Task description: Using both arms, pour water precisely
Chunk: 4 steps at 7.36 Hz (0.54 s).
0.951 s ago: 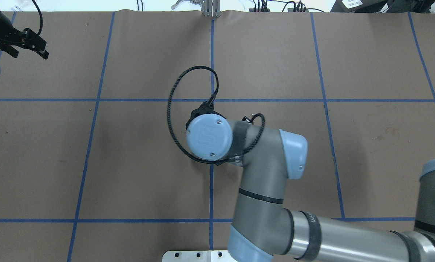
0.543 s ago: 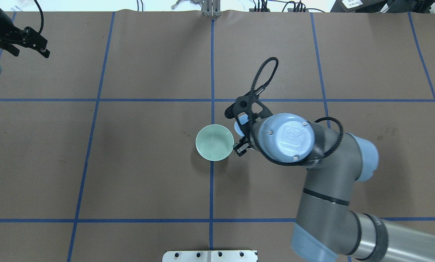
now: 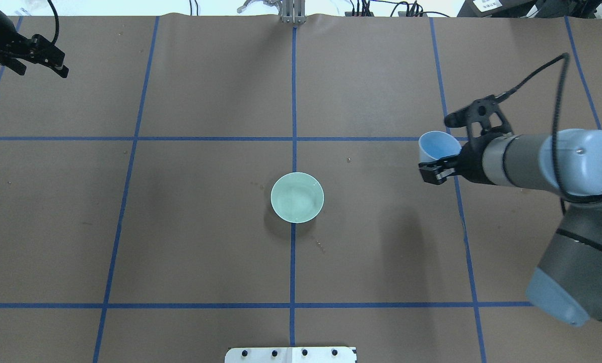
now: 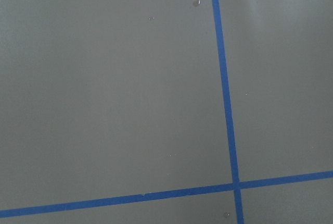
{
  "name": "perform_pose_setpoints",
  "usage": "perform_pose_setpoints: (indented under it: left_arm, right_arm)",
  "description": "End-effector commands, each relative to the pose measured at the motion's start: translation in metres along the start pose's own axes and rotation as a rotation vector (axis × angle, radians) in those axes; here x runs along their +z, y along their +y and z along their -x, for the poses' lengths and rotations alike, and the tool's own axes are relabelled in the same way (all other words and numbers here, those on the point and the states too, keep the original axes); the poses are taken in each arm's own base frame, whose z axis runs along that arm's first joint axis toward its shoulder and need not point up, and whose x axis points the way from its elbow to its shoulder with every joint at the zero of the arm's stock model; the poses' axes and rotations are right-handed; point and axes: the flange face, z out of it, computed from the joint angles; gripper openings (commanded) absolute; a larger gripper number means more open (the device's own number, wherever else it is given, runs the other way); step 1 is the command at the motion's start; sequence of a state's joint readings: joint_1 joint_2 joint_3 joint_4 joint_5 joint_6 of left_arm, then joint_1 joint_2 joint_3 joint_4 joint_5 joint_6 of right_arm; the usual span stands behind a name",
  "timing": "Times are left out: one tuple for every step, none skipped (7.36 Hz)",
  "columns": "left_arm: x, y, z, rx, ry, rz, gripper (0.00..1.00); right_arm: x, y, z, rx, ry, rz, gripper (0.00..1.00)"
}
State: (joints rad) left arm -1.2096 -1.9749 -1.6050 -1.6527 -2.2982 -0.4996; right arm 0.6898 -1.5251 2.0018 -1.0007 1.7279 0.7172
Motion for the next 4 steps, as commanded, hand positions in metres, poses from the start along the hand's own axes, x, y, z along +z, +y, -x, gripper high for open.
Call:
perform_pose_setpoints:
  left_arm:
    - [-0.003, 0.001, -0.001, 0.000, 0.000, -0.005, 1.00]
    - [-0.003, 0.001, -0.001, 0.000, 0.000, -0.005, 1.00]
    - [-0.004, 0.001, -0.003, 0.003, 0.002, -0.008, 1.00]
    - [-0.004, 0.001, -0.003, 0.003, 0.002, -0.008, 1.00]
  right_arm:
    - [-0.005, 0.061, -0.124, 0.049, -0.037, -0.099, 0.17]
    - [-0.006, 0.087, -0.158, 0.062, -0.024, -0.115, 0.17]
    - [-0.010, 0.119, -0.189, 0.135, -0.038, -0.146, 0.17]
    - [-0.002, 0.152, -0.216, 0.177, -0.083, -0.185, 0.16]
